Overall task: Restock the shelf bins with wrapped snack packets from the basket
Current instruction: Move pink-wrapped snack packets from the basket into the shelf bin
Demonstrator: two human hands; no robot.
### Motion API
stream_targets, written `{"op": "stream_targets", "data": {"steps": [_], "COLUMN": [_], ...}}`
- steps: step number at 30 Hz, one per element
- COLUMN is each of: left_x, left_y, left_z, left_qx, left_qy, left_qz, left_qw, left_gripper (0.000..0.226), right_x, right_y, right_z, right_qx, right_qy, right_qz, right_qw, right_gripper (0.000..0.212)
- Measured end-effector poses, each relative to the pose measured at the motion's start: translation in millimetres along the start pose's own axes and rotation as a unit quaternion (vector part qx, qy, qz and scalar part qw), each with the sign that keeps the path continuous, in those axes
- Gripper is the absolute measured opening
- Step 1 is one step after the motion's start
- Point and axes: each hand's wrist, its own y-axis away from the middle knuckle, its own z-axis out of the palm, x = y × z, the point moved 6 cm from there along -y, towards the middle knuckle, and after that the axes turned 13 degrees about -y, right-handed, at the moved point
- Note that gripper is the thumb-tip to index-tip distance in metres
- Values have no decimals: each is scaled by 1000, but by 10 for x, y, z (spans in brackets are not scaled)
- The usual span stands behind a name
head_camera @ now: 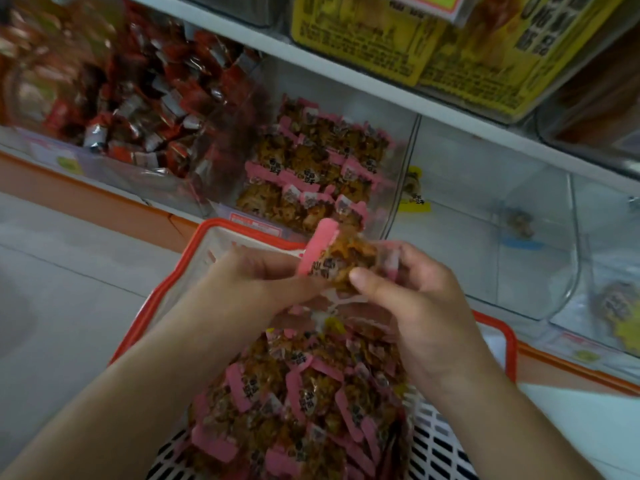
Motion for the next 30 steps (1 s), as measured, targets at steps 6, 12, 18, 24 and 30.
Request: {"op": "stream_targets", "data": {"steps": [6, 12, 18, 24, 30], "left_x": [-63, 84, 126, 150, 510], "left_y": [24, 33, -14, -60, -528], "left_z": [369, 206, 283, 7, -218], "left_qx": [-56, 72, 58, 157, 207], "left_qy": [-123, -57, -204, -132, -197], "left_qz": [4, 54, 98, 79, 112], "left_qw": [991, 994, 972, 975, 952], "left_gripper": [42, 58, 63, 62, 53], "right_x": [-130, -193, -61, -295, -143], "right_y": [-82, -81, -112, -97, -150], "right_z": [-142, -326, -310, -463, -530], "right_qx": [4, 11, 15, 120, 70], "right_qy": [-15, 102, 159, 277, 461], "right_qz": [-35, -49, -19, -136, -30], "right_qw": [999, 994, 987, 943, 884], "right_gripper": [11, 17, 24, 31, 67]}}
